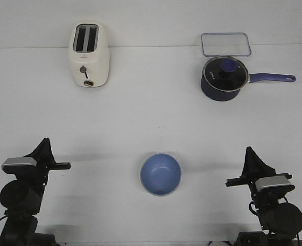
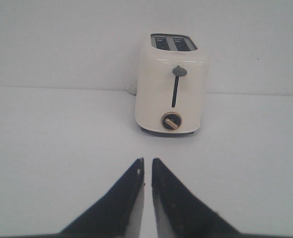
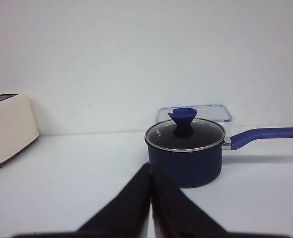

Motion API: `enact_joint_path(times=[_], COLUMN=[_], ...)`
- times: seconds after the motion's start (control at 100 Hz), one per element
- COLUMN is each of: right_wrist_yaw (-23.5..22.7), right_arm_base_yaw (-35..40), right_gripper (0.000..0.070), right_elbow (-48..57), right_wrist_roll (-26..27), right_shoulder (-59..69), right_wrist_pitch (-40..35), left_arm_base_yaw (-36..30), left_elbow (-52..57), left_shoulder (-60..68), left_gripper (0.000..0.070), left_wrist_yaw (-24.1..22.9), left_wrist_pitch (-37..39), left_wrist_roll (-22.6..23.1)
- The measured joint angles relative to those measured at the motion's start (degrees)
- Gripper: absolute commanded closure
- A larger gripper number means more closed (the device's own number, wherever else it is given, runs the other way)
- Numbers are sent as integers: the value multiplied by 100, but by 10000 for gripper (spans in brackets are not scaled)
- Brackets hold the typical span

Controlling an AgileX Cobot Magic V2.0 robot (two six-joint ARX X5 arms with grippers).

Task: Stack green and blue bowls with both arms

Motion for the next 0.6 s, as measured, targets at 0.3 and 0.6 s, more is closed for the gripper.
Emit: enact_joint_path(times=[0.3, 0.6], right_wrist_yaw=[4, 2], right_arm_base_yaw=[0, 0], right_gripper=[700, 700], right_elbow=[0, 0], right_wrist_roll=[0, 0], right_shoulder=[0, 0], right_wrist_pitch=[0, 0], left_arm_base_yaw=[0, 0], left_elbow=[0, -4], left_shoulder=[-9, -125], left_gripper=[685, 686], left_wrist_yaw=[0, 0], left_wrist_pitch=[2, -66], left_wrist_roll=[0, 0])
